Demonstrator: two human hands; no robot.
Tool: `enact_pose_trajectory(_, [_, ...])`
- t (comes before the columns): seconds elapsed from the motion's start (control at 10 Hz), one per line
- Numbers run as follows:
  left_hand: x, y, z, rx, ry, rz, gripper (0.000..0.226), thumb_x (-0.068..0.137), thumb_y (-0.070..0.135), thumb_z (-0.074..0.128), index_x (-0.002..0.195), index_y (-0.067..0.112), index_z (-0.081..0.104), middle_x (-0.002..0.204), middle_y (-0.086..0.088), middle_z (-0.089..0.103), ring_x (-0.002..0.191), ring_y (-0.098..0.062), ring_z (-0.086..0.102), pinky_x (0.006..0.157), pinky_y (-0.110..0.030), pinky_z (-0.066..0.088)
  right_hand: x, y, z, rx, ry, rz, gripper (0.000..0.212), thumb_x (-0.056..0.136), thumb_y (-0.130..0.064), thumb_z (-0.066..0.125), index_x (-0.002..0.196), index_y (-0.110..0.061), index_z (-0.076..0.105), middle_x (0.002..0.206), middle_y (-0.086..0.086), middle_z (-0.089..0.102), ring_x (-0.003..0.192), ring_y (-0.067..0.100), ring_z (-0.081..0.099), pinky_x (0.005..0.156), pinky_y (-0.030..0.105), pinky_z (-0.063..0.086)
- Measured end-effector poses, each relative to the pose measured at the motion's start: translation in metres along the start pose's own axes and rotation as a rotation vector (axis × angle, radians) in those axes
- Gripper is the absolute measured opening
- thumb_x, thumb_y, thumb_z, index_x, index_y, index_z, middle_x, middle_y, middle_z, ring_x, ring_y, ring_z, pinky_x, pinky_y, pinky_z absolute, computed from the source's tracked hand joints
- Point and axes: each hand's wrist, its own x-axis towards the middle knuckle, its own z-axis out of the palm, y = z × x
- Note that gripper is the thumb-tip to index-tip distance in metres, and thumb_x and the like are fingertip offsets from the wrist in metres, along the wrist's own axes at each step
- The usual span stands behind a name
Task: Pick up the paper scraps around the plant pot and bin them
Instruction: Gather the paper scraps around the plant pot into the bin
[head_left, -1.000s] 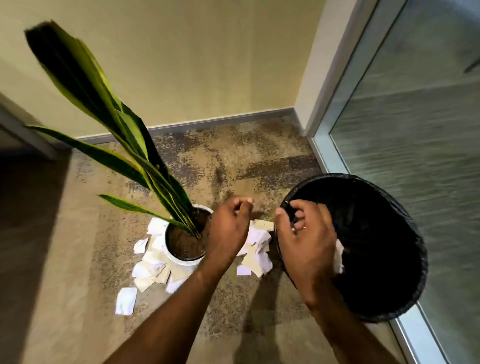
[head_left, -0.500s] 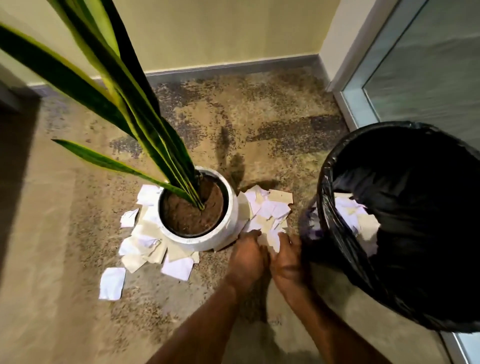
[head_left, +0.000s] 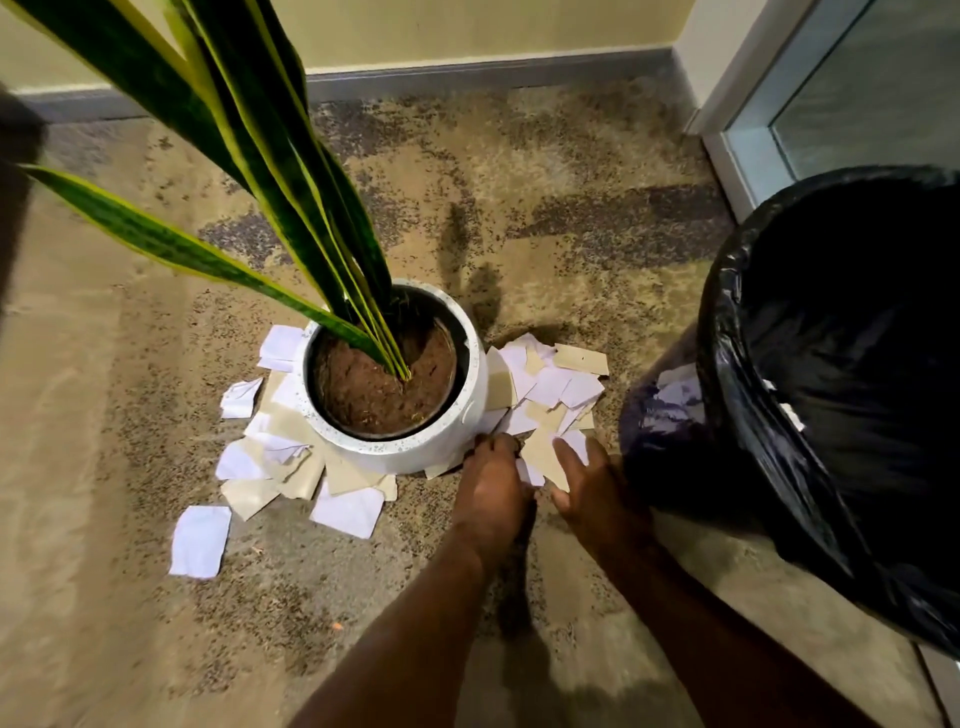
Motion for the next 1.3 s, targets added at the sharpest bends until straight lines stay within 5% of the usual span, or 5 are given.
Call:
enact_pose_trajectory(0.3, [0.006,-0.004,-0.004,0.061,0.027,0.043,0.016,0.088,0.018,0.062,0.101,0.009,0.062,0.106,-0.014,0.06,0.097,-0.03,0.057,0.083,-0.038,0.049,-0.007,0.001,0.0,0.018,-0.025,-0.084,0.056,0.049,-0.022,0.092,0.093,-0.011,0.057,0.088,0.011,0.063,0.078,0.028,0.061,0.062,0.033,0.049])
enact_pose_trajectory(0.5, [-0.003,-0.001,-0.005,0.031,0.019,0.018,0.007,0.095,0.018,0.054,0.096,0.015,0.06,0.1,-0.006,0.058,0.088,-0.019,0.055,0.082,-0.036,0.05,-0.012,-0.007,-0.014,0.141,0.206,0.071,0.027,0.069,-0.002,0.078,0.091,-0.007,0.062,0.062,0.008,0.063,0.049,0.025,0.061,0.042,0.026,0.043])
enact_pose_trajectory(0.7, [-0.027,0.032,-0.016,-0.233,0.257,0.004,0.013,0.091,0.024,0.057,0.079,0.017,0.059,0.077,0.002,0.063,0.071,-0.014,0.057,0.066,-0.028,0.048,-0.031,-0.034,-0.065,0.266,0.318,0.212,0.033,0.086,-0.027,0.061,0.115,-0.01,0.057,0.067,0.007,0.067,0.048,0.024,0.062,0.038,0.026,0.042])
enact_pose_trajectory(0.9, [-0.042,0.107,-0.094,-0.593,0.484,0.001,0.012,0.087,0.017,0.068,0.079,0.008,0.064,0.07,0.003,0.066,0.062,-0.002,0.057,0.059,-0.016,0.042,-0.038,-0.062,-0.178,0.386,0.525,0.323,0.023,0.089,-0.03,0.036,0.094,-0.012,0.05,0.042,0.005,0.054,0.031,0.028,0.052,0.029,0.025,0.034])
enact_pose_trajectory(1.3, [-0.04,0.264,-0.167,-0.286,0.365,0.487,0.008,0.078,0.017,0.067,0.07,0.02,0.068,0.073,0.01,0.065,0.07,-0.006,0.058,0.064,-0.021,0.044,-0.052,0.049,-0.332,0.535,0.659,0.562,0.013,0.092,-0.023,0.052,0.098,-0.016,0.061,0.087,0.021,0.068,0.083,0.043,0.063,0.068,0.041,0.047])
